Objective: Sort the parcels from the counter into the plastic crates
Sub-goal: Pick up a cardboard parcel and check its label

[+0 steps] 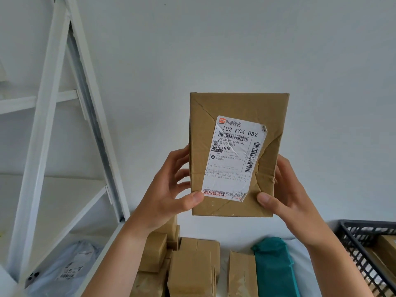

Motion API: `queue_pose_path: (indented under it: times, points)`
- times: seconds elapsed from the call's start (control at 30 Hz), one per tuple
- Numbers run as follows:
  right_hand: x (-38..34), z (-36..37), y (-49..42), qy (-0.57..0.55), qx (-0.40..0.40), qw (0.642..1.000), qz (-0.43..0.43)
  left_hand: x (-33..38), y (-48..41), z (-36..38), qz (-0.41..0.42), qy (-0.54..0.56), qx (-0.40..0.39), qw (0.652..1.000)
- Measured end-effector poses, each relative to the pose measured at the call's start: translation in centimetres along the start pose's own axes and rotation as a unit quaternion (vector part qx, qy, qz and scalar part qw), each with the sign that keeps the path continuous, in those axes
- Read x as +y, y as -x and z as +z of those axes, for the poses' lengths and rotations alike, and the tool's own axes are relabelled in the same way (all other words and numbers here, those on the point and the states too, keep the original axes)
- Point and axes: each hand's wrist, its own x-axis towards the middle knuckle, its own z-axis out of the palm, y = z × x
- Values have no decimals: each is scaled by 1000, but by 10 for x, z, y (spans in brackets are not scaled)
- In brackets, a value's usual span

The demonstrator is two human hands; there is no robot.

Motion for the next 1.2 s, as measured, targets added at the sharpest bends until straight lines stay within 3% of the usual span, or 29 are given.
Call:
queue_pose_path:
  times: [0.23,0.4,0.53,0.6,0.7,0.83,0.97,1.2]
  points:
    - [40,9,-19,-21,0,995,94,-45,-13,-4,-77,5,14,997]
    - [47,16,-31,-58,19,990,131,-53,-18,-5,-86,16,36,996]
    - [56,35,-34,-162,153,960,171,-58,-18,6,-115,97,98,984]
    - [63,51,-26,-206,181,941,199,-66,-9,22,-125,138,129,974]
    - [71,73,-10,-212,167,934,233,-82,12,52,-142,172,154,962]
    - [85,81,7,-182,180,924,284,-102,40,66,-236,189,209,930]
    - [93,76,16,-154,169,920,319,-112,50,25,-268,218,264,900]
    - [99,87,19,-133,119,928,327,-118,65,-26,-285,243,241,895]
